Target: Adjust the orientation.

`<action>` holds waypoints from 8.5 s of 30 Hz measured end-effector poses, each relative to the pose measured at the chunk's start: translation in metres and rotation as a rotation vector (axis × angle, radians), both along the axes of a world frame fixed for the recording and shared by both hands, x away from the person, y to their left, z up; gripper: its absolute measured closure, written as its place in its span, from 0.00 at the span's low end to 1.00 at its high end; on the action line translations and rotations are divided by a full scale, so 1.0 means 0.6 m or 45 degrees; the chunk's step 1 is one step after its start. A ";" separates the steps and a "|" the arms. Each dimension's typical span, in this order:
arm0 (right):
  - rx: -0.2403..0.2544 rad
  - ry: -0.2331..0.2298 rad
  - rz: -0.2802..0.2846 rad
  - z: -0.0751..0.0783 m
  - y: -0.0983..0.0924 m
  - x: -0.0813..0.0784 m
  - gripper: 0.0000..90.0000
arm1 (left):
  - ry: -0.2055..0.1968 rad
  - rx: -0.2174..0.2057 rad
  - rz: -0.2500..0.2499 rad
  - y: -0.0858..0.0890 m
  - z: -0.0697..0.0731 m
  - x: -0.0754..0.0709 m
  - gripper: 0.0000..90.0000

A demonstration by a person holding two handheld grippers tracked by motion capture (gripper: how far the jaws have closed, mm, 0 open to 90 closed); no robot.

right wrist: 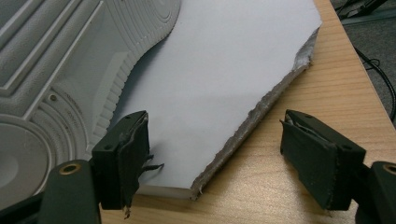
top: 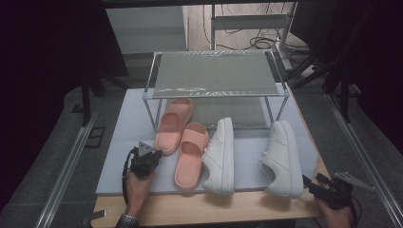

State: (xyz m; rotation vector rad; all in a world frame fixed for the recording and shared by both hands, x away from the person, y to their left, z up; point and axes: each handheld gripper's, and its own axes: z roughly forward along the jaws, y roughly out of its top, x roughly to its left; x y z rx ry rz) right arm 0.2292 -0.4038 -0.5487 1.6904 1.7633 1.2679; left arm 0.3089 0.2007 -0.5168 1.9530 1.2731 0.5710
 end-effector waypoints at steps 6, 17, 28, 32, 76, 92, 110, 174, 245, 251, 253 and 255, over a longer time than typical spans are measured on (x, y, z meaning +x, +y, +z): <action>0.001 0.000 0.001 0.000 0.000 0.000 0.27 | -0.015 -0.013 0.009 -0.008 0.005 0.015 1.00; -0.001 0.000 0.002 0.000 -0.001 0.000 0.27 | -0.042 -0.020 0.025 -0.023 0.019 0.044 1.00; 0.003 0.000 0.002 0.000 -0.001 0.000 0.27 | -0.024 -0.007 0.046 -0.038 0.020 0.086 1.00; 0.004 -0.001 0.003 0.000 -0.001 0.000 0.27 | -0.022 -0.001 0.054 -0.045 0.020 0.099 1.00; 0.015 -0.002 0.008 -0.001 -0.003 0.000 0.27 | -0.001 -0.059 0.017 -0.067 0.032 0.137 1.00; 0.009 -0.001 0.006 0.000 -0.002 0.000 0.27 | -0.018 -0.166 -0.104 -0.048 0.060 0.031 0.85; 0.010 -0.001 0.006 0.000 -0.002 0.000 0.27 | 0.007 -0.098 -0.112 -0.103 0.034 0.032 0.73; 0.028 -0.001 0.010 -0.001 -0.004 0.000 0.27 | -0.104 -0.183 0.121 -0.168 0.088 0.165 0.92; 0.016 -0.002 0.009 -0.001 -0.002 0.000 0.27 | -0.066 -0.153 -0.290 -0.112 0.060 0.017 1.00; 0.011 -0.002 0.010 -0.001 -0.002 0.000 0.27 | -0.046 -0.113 -0.281 -0.117 0.042 0.013 1.00; 0.011 -0.002 0.010 -0.001 -0.002 0.000 0.27 | -0.041 -0.113 -0.272 -0.117 0.038 0.014 1.00; 0.011 -0.002 0.010 -0.001 -0.002 0.000 0.27 | -0.039 -0.109 -0.267 -0.118 0.033 0.017 1.00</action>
